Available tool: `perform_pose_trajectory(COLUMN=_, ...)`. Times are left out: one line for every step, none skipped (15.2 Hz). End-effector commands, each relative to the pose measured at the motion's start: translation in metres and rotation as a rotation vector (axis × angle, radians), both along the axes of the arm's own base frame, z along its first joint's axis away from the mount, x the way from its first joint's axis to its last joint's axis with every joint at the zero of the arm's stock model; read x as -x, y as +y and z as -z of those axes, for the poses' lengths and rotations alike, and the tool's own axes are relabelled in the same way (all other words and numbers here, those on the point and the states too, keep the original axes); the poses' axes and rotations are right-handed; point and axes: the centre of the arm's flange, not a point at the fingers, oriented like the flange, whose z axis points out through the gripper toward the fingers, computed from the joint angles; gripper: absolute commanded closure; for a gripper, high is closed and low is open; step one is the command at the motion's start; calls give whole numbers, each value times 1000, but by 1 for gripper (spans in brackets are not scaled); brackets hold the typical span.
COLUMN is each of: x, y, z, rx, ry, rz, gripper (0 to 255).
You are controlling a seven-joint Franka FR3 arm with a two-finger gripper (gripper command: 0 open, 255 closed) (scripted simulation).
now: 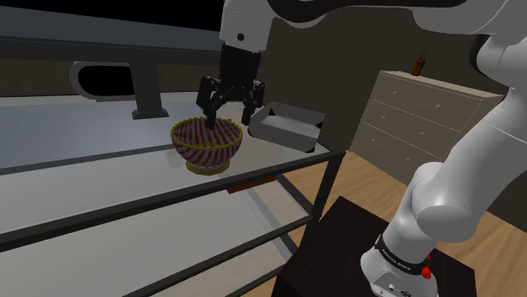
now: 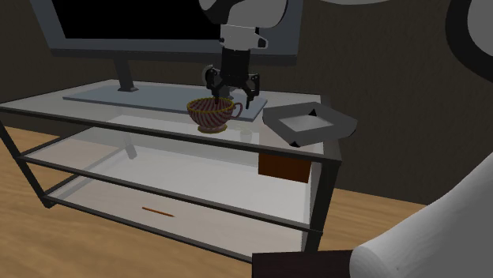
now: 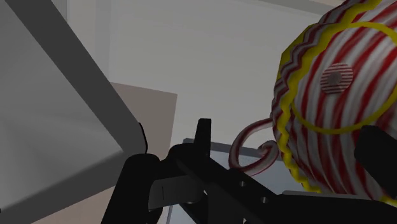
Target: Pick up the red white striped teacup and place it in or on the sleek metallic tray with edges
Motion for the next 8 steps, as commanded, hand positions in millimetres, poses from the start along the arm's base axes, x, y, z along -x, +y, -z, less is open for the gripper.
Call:
perform_pose_trajectory(x=0, y=1, z=2, rx=0, ry=0, rz=0, gripper=0)
perform_pose_trajectory(x=0, y=1, z=2, rx=0, ry=0, rz=0, gripper=0)
perform_pose_trajectory(x=0, y=1, z=2, rx=0, ry=0, rz=0, gripper=0)
perform_pose_trajectory(x=0, y=1, z=2, rx=0, ry=0, rz=0, gripper=0)
perform_pose_trajectory(x=0, y=1, z=2, rx=0, ry=0, rz=0, gripper=0)
perform_pose_trajectory(x=0, y=1, z=2, rx=0, ry=0, rz=0, gripper=0)
perform_pose_trajectory(x=0, y=1, z=2, rx=0, ry=0, rz=0, gripper=255)
perform_pose_trajectory(x=0, y=1, z=2, rx=0, ry=0, rz=0, gripper=255)
